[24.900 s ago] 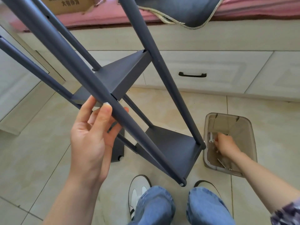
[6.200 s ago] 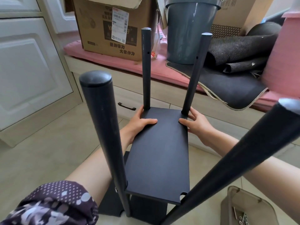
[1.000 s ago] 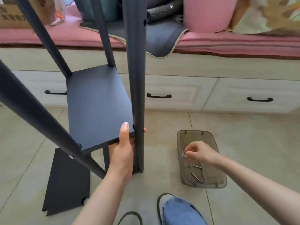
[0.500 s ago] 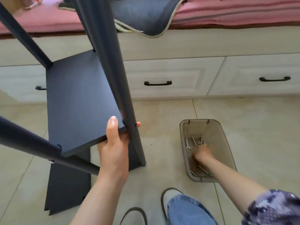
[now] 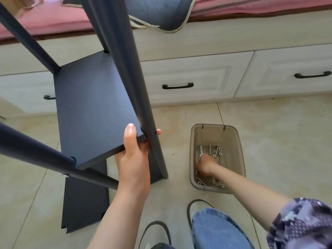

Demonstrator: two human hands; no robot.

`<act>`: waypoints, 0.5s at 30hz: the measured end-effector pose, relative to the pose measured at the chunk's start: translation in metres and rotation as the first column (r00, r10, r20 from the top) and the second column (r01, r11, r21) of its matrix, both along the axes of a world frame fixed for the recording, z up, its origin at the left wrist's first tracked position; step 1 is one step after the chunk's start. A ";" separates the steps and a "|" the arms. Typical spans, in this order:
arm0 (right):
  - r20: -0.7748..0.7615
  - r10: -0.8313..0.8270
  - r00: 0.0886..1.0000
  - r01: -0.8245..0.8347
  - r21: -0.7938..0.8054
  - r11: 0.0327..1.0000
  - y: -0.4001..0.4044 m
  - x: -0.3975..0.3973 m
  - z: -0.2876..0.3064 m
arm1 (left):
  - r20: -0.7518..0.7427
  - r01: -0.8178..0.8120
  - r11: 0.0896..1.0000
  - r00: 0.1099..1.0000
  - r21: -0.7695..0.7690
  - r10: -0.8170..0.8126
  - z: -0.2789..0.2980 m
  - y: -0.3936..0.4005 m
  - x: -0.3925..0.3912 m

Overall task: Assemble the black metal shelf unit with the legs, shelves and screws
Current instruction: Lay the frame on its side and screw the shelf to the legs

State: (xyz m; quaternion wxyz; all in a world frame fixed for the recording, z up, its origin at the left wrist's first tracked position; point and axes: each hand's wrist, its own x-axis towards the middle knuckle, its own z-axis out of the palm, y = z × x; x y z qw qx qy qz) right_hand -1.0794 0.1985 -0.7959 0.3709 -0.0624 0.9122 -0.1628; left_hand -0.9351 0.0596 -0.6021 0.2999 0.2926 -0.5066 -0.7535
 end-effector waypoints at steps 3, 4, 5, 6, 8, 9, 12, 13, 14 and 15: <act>-0.002 -0.010 1.000 0.010 -0.100 0.995 -0.010 0.004 0.004 | 0.034 -0.002 1.000 0.999 0.008 0.002 0.001 0.001 0.001; -0.022 -0.039 0.999 0.035 -0.134 0.990 -0.011 0.006 0.008 | 0.045 -0.003 1.000 0.999 0.011 0.002 0.002 0.002 0.001; -0.045 -0.084 0.995 0.076 -0.168 0.983 -0.012 0.008 0.015 | 0.054 -0.003 1.000 0.999 0.021 0.002 0.002 0.003 0.001; -0.060 -0.139 0.989 0.124 -0.199 0.972 -0.012 0.011 0.020 | 0.065 -0.004 0.999 0.998 0.033 0.002 0.003 0.004 0.001; -0.086 -0.223 0.971 0.194 -0.257 0.947 -0.012 0.018 0.032 | 0.080 -0.003 0.999 0.997 0.048 -0.001 0.007 0.006 0.002; -0.096 -0.233 0.968 0.198 -0.280 0.939 -0.012 0.024 0.038 | 0.083 -0.002 0.999 0.997 0.053 -0.002 0.009 0.007 0.003; -0.126 -0.252 0.960 0.194 -0.354 0.915 -0.012 0.043 0.051 | 0.080 -0.024 0.995 0.997 0.098 0.016 0.015 0.010 0.004; -0.116 -0.246 0.962 0.187 -0.376 0.908 -0.013 0.050 0.055 | 0.076 -0.035 0.992 0.997 0.120 0.025 0.017 0.011 0.004; -0.077 -0.240 0.968 0.191 -0.397 0.898 -0.013 0.056 0.060 | 0.075 -0.039 0.990 0.997 0.135 0.030 0.018 0.011 0.005; -0.010 -0.239 0.971 0.212 -0.426 0.879 -0.014 0.063 0.067 | 0.076 -0.038 0.989 0.997 0.143 0.028 0.017 0.010 0.005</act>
